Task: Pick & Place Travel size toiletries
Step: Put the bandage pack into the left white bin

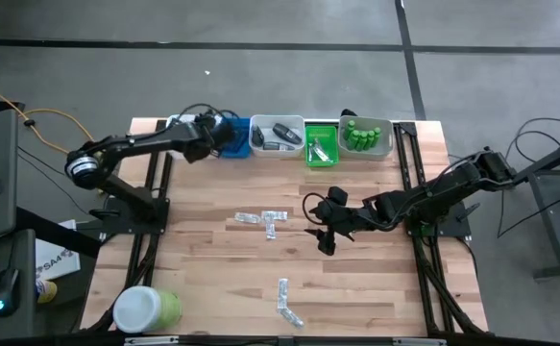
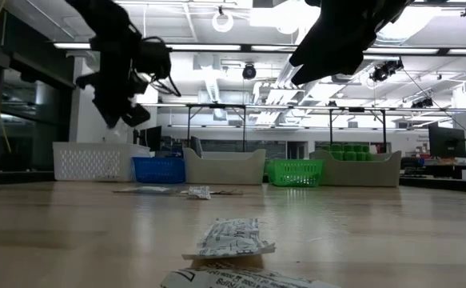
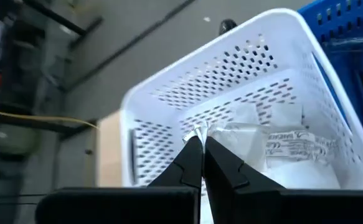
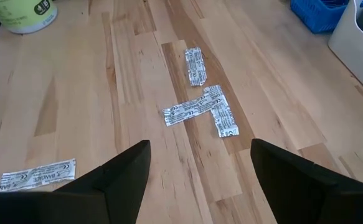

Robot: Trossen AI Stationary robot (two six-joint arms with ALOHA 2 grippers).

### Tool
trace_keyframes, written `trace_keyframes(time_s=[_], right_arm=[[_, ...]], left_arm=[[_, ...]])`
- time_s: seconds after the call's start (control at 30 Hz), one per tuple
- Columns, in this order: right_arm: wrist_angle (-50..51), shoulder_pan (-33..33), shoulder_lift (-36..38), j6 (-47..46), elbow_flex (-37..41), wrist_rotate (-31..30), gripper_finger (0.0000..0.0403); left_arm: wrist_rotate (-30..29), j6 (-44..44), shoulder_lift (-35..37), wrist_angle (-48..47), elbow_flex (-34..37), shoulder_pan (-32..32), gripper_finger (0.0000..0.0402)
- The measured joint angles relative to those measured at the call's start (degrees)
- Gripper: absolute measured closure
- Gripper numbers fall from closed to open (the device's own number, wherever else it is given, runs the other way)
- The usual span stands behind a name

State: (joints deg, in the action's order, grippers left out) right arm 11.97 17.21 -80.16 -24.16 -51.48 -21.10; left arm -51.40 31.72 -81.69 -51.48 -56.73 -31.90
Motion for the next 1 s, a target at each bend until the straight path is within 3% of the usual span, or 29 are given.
trace_keyframes(time_s=[0.2, 0.53, 0.73, 1.0], right_arm=[[0.14, 0.00, 0.00, -0.01, 0.00, 0.02, 0.0133], [0.26, 0.00, 0.00, -1.40, 0.00, 0.04, 0.0133], [1.90, 0.04, 0.00, -4.84, 0.00, 0.28, 0.0133], [3.89, 0.04, 0.00, -7.78, 0.00, 0.17, 0.0133]], left_arm=[[7.44, -6.47, 0.00, 8.52, 3.15, -6.12, 0.0364], [7.40, -7.67, 0.00, 8.39, 3.24, -6.34, 0.0266], [8.68, -9.29, 0.22, 8.57, 3.24, -6.23, 0.0251], [26.68, -17.56, 0.23, 11.00, 3.22, -0.82, 0.0264]])
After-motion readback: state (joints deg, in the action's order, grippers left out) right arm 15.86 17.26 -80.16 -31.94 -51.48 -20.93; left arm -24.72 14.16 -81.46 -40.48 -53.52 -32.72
